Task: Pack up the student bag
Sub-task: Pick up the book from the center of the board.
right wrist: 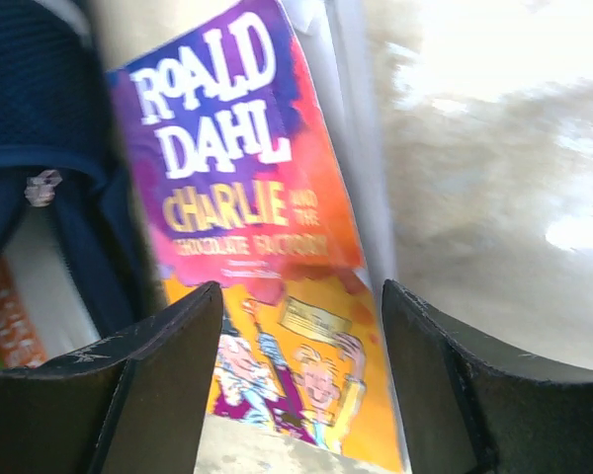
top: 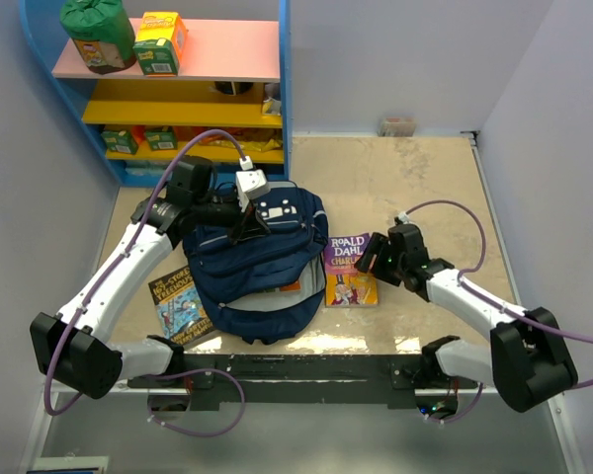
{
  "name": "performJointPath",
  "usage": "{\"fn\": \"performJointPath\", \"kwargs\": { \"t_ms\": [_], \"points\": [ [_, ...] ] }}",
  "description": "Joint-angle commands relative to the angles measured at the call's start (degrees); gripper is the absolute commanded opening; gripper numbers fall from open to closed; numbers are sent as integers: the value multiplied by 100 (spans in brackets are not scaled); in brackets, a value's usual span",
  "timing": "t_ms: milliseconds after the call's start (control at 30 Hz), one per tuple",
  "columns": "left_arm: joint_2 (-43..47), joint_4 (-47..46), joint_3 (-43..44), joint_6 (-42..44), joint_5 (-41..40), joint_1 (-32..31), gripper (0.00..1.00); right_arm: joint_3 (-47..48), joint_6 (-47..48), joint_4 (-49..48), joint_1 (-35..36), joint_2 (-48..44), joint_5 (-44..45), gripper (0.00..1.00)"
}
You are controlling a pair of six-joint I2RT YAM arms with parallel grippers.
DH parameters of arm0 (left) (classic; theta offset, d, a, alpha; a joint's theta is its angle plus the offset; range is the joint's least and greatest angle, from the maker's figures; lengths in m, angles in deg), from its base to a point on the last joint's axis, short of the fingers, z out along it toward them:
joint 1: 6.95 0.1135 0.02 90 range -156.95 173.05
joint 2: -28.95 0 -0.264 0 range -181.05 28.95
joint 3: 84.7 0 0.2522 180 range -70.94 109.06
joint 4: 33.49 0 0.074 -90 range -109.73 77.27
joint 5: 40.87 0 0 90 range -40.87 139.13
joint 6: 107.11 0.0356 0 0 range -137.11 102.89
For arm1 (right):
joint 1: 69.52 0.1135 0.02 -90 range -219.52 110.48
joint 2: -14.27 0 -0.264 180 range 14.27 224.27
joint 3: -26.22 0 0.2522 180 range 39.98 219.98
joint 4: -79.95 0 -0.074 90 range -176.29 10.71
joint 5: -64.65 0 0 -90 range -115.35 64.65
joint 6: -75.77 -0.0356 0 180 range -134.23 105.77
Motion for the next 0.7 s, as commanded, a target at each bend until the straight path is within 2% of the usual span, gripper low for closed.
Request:
{"fn": "performJointPath", "kwargs": {
  "t_ms": [0,100,233,333,500,667],
  "points": [
    [29,-667,73,90,-208,128,0,188,23,817,0,-202,534,68],
    [29,-694,29,82,-208,128,0,241,23,836,0,-544,411,68],
    [20,-729,20,46,-199,119,0,285,-144,1046,0,-896,955,69],
    [29,-711,20,46,-199,128,0,267,-127,924,0,-573,1062,69],
    [73,-667,-7,108,-234,128,0,57,-118,248,0,306,624,67],
    [117,-667,-68,126,-261,128,0,12,-232,-297,17,413,192,65]
  ]
}}
